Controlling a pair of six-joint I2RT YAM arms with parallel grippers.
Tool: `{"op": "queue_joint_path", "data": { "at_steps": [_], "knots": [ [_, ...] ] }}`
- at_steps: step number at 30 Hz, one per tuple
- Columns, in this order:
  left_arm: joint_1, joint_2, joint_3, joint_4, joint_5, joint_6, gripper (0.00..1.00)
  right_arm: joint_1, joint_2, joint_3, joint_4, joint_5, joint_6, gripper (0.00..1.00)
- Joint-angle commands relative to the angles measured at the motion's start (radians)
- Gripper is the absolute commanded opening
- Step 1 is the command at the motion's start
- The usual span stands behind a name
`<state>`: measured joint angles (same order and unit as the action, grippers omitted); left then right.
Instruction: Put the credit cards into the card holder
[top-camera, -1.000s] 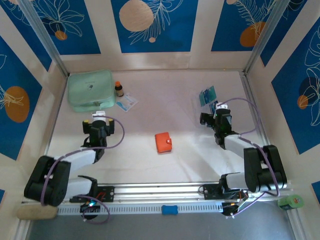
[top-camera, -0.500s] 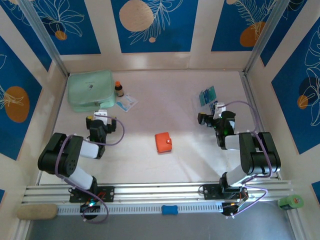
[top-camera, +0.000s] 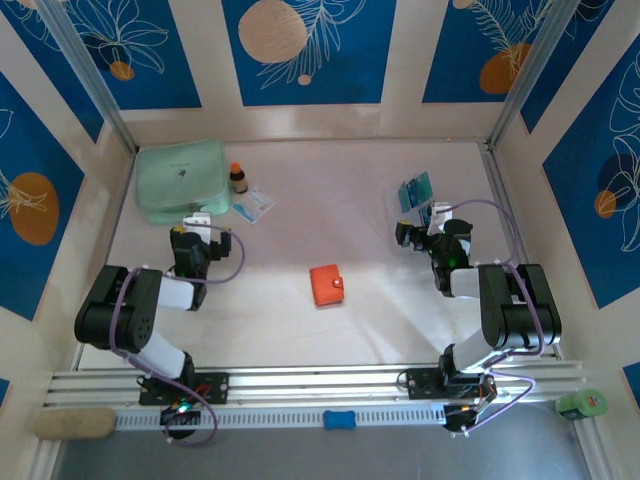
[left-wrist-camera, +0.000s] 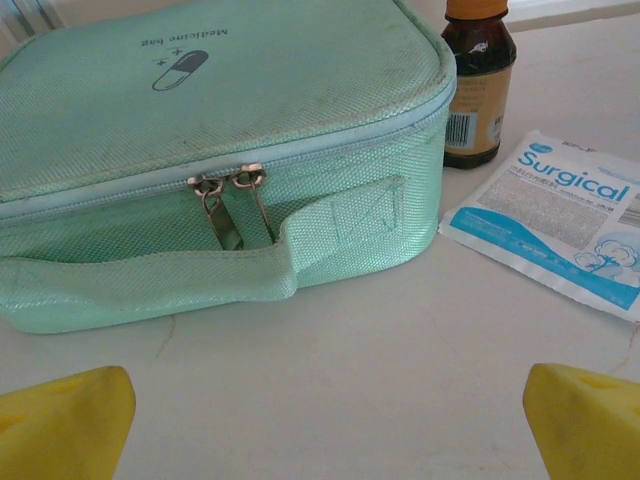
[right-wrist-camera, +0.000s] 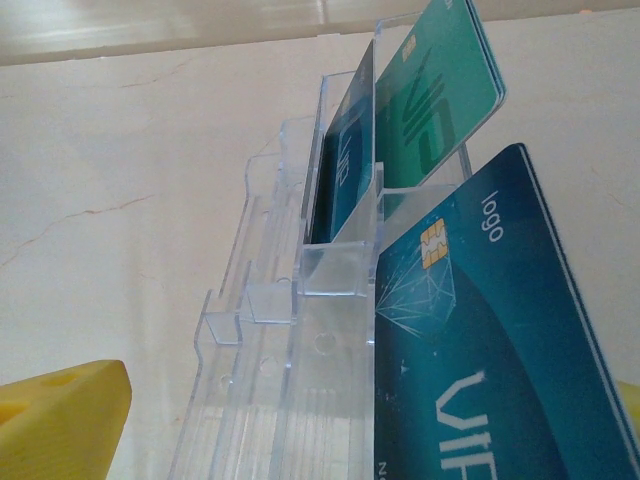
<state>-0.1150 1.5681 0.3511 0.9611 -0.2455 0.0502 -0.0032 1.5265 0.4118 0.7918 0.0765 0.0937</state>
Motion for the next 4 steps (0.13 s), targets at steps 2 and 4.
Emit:
{"op": "queue_joint_path", "data": {
  "at_steps": [2, 4],
  "knots": [
    [0.015, 0.001, 0.017, 0.0, 0.024, -0.023, 0.99, 0.001, 0.0, 0.014, 0.002, -0.014, 0.002, 0.99],
    [0.014, 0.001, 0.015, 0.001, 0.025, -0.023, 0.99, 0.001, -0.002, 0.011, 0.007, -0.014, 0.003, 0.99]
  ]
}}
